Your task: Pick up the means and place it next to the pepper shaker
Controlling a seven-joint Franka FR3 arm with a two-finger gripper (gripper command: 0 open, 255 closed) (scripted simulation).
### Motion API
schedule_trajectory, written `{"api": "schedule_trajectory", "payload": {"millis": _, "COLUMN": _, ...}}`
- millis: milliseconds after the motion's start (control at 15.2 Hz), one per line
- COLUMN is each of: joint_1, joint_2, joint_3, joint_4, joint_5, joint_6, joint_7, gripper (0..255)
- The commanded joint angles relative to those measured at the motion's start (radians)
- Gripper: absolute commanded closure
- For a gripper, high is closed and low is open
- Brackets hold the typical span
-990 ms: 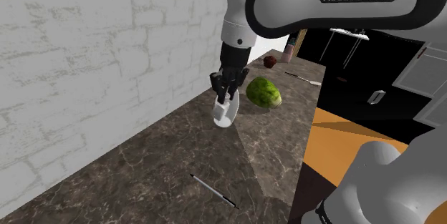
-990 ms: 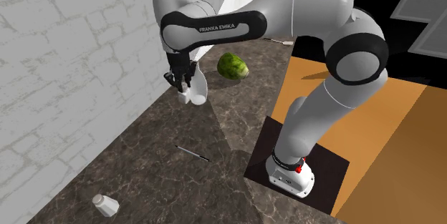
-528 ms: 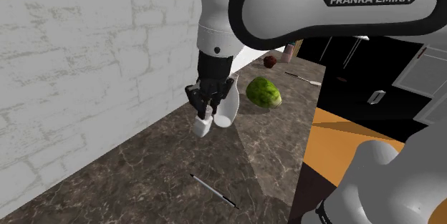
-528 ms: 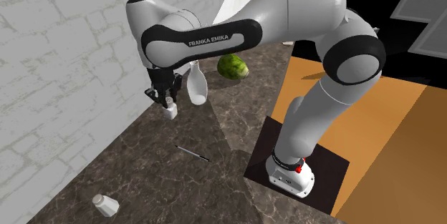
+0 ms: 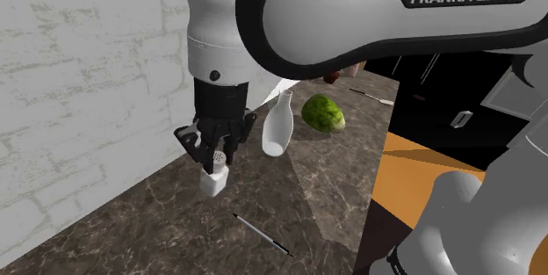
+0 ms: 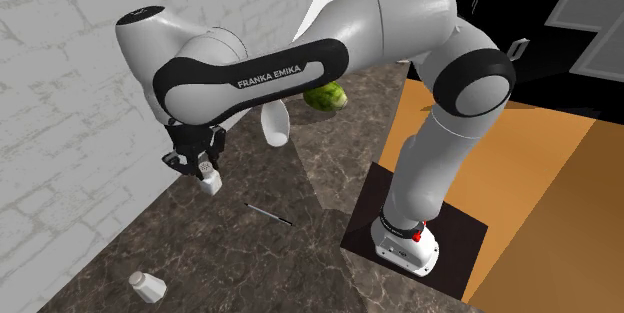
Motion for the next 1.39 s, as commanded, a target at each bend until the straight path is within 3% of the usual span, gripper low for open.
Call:
{"api": "schedule_trajectory", "payload": {"millis": 0, "joint_1": 0.019, "joint_2": 0.040, "joint_3": 0.031, "joint_4": 0.040, "joint_5": -0.011, "joint_6": -0.001, "joint_7": 0.055, "gripper": 255}}
{"api": "schedule_trajectory", "payload": {"millis": 660, "joint_1": 0.164, "joint_2": 0.339, "joint_3": 0.146, "joint_4": 0.375, "joint_5": -0.153, "joint_6": -0.066, "joint_7": 0.330, "gripper": 255}}
{"api": "schedule_trajectory", "payload": {"millis": 1122, "joint_1": 0.361, "joint_2": 0.631, "joint_3": 0.160, "joint_4": 0.771, "joint_5": -0.296, "joint_6": -0.200, "joint_7": 0.483, "gripper": 255}}
{"api": "schedule_trajectory", "payload": {"millis": 1320, "joint_1": 0.349, "joint_2": 0.618, "joint_3": 0.158, "joint_4": 0.709, "joint_5": -0.290, "joint_6": -0.152, "joint_7": 0.483, "gripper": 255}}
